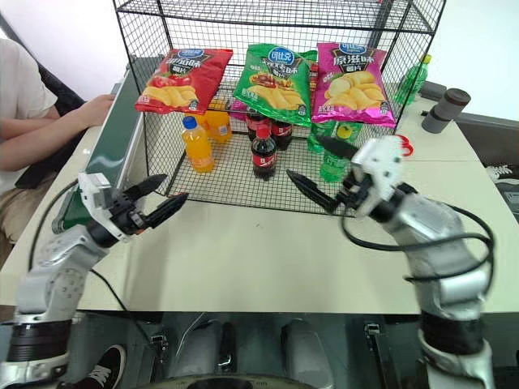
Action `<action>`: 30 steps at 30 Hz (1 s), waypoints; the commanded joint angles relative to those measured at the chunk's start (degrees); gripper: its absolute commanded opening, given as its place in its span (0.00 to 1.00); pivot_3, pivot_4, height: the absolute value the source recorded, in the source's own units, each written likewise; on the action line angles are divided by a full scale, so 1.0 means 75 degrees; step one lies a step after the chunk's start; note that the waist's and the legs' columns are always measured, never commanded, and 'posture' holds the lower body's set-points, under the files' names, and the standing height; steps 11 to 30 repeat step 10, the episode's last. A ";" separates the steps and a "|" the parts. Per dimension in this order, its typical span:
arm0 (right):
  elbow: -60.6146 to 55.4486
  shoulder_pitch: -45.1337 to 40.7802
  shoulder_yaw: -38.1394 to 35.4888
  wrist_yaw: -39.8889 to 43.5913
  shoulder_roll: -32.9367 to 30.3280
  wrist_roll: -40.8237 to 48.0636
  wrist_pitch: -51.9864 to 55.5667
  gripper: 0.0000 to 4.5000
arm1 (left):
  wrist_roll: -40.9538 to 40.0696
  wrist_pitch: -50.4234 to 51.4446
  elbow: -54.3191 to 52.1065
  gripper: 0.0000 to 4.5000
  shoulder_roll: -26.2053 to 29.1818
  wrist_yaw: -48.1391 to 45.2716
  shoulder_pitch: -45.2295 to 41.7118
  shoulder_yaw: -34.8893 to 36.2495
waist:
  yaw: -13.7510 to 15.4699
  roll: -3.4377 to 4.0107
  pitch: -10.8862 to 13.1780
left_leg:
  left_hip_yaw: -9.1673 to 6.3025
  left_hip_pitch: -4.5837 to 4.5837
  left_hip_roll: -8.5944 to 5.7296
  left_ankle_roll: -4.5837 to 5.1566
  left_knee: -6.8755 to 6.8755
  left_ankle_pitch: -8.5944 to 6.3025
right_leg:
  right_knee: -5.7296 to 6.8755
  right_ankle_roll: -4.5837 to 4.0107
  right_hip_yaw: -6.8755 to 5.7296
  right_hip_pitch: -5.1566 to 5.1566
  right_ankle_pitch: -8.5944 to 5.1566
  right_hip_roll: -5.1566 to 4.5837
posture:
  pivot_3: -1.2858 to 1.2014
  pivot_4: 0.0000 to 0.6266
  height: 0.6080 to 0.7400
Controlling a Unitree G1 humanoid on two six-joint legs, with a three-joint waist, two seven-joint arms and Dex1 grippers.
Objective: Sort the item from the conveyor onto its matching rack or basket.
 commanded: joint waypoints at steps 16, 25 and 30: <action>0.1594 0.2678 -0.1101 0.2447 -0.1220 -0.0441 -0.1756 0.90 | 0.0492 -0.0609 0.0905 1.00 0.1239 -0.1237 0.0720 0.0875 | -0.0007 0.0000 0.0000 | 0.0007 0.0005 -0.0014 0.0005 0.0001 -0.0003 | -0.0006 -0.0006 0.0002 -0.0002 -0.0004 0.0008 | 0.52 0.24 1.00; 0.1594 0.2678 -0.1101 0.2447 -0.1220 -0.0441 -0.1756 0.90 | 0.0492 -0.0609 0.0905 1.00 0.1239 -0.1237 0.0720 0.0875 | -0.0007 0.0000 0.0000 | 0.0007 0.0005 -0.0014 0.0005 0.0001 -0.0003 | -0.0006 -0.0006 0.0002 -0.0002 -0.0004 0.0008 | 0.52 0.24 1.00; 0.1594 0.2678 -0.1101 0.2447 -0.1220 -0.0441 -0.1756 0.90 | 0.0492 -0.0609 0.0905 1.00 0.1239 -0.1237 0.0720 0.0875 | -0.0007 0.0000 0.0000 | 0.0007 0.0005 -0.0014 0.0005 0.0001 -0.0003 | -0.0006 -0.0006 0.0002 -0.0002 -0.0004 0.0008 | 0.52 0.24 1.00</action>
